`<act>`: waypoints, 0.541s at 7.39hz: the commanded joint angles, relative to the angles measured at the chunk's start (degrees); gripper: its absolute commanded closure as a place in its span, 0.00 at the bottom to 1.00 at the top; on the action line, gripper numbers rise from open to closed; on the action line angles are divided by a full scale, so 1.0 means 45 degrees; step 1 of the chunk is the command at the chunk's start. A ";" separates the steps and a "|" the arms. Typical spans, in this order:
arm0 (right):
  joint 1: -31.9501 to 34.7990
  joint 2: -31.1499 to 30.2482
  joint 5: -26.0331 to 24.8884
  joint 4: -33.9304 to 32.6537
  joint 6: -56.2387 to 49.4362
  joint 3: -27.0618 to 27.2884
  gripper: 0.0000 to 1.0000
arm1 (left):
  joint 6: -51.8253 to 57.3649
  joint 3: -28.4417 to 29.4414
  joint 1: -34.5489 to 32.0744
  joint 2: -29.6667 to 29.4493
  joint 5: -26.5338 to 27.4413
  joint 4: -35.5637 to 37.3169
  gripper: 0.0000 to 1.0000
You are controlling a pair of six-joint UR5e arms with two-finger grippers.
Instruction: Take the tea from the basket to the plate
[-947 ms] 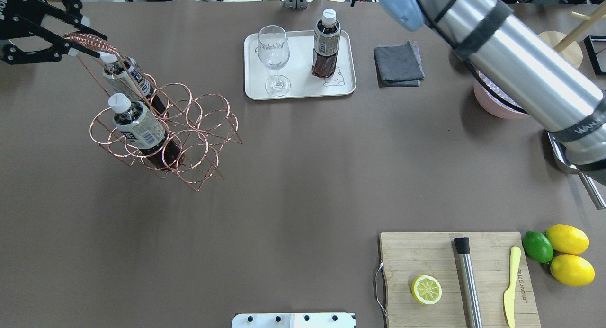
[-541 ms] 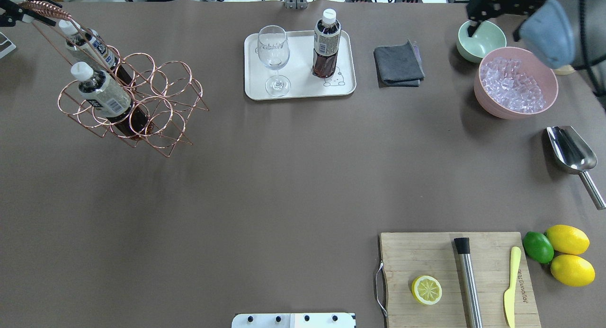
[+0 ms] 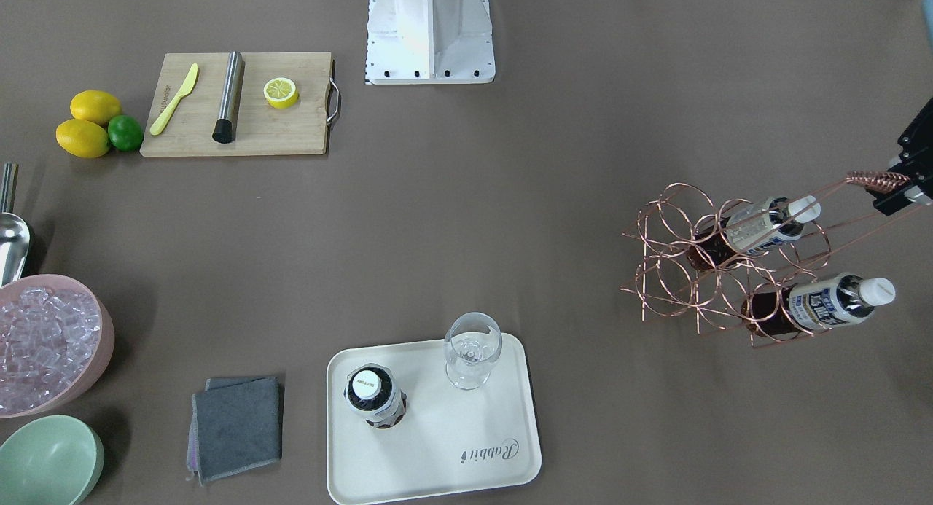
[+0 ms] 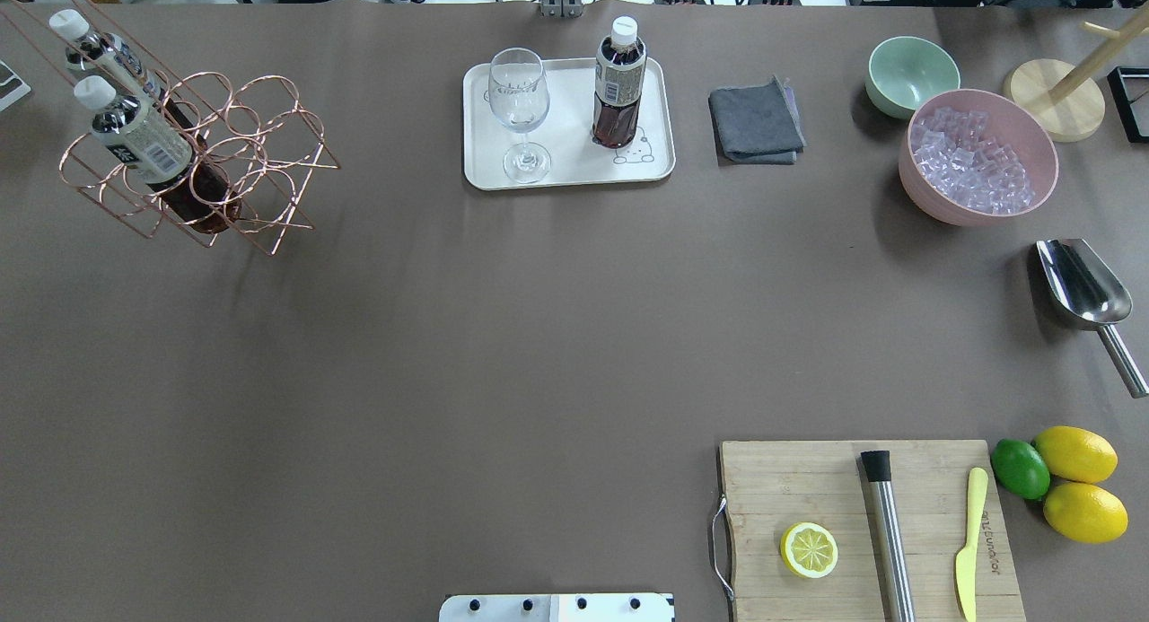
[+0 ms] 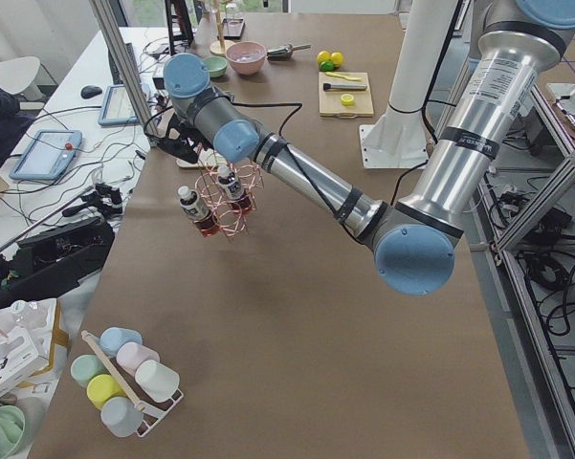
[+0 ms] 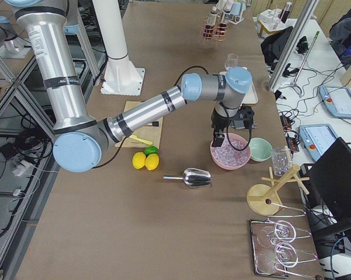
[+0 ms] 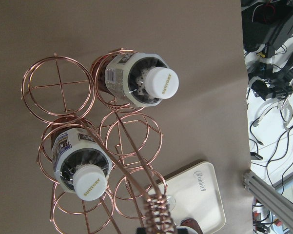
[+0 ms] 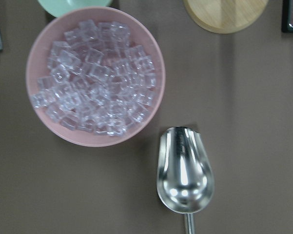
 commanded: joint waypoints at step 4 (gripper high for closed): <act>0.1716 -0.1256 -0.0535 0.0828 -0.3307 -0.2259 0.01 | 0.0698 0.3652 -0.1387 -0.0860 -0.0188 -0.0764 1.00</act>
